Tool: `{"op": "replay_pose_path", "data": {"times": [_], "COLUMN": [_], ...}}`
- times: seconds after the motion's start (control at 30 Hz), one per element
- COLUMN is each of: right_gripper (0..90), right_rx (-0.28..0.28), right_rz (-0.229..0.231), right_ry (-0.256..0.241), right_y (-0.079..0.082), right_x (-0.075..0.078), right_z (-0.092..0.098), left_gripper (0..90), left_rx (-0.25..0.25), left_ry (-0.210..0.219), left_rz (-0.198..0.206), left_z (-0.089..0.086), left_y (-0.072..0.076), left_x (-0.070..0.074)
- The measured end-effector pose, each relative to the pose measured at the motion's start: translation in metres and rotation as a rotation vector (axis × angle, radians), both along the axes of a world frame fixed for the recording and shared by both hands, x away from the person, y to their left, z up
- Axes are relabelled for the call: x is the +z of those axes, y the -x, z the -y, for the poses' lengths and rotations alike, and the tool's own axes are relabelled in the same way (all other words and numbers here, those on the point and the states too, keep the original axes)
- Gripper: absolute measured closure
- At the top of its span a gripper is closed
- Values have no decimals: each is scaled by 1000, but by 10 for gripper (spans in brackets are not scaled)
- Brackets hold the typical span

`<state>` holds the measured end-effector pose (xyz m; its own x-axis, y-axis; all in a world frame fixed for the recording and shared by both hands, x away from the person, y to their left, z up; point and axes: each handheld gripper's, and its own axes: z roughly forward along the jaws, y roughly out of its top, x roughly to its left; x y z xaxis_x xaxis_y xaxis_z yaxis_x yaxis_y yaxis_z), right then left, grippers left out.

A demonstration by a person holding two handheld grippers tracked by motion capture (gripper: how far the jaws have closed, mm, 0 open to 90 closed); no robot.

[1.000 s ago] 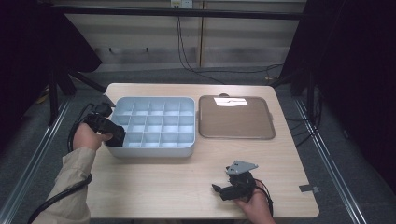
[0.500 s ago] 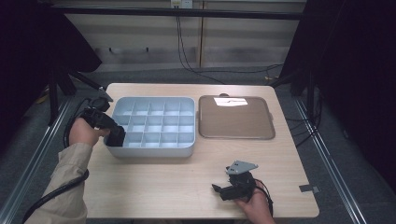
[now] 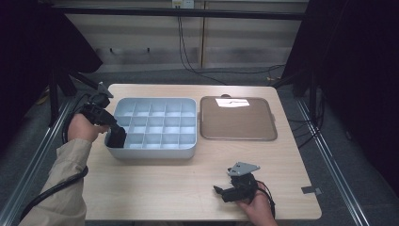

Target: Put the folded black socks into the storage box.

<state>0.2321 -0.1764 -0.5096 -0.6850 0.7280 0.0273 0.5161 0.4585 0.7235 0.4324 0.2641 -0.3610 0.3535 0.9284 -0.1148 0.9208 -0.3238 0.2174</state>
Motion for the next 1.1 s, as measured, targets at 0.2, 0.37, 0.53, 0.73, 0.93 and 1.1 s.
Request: {"op": "replay_pose_path", "data": {"times": [0.2,0.37,0.53,0.73,0.93,1.1], "right_gripper": [150,150,150,150,150,150], "right_rx": [0,1,1,1,0,0], "right_rz": [-1,-2,-2,-2,0,0], "right_ry": [0,1,2,2,0,0], "right_y": [0,0,0,0,0,0], "right_x": [0,0,0,0,0,0], "right_z": [0,0,0,0,0,0], "left_gripper": [637,689,738,862,900,900], "left_rx": [3,-8,-17,-34,-17,-16], "left_ry": [11,7,6,4,2,-5], "left_rz": [7,9,12,10,4,1], "left_z": [-1,0,1,4,3,4], "left_y": [-2,-3,-3,-5,-8,-10], "left_x": [7,13,12,8,-1,-6]}}
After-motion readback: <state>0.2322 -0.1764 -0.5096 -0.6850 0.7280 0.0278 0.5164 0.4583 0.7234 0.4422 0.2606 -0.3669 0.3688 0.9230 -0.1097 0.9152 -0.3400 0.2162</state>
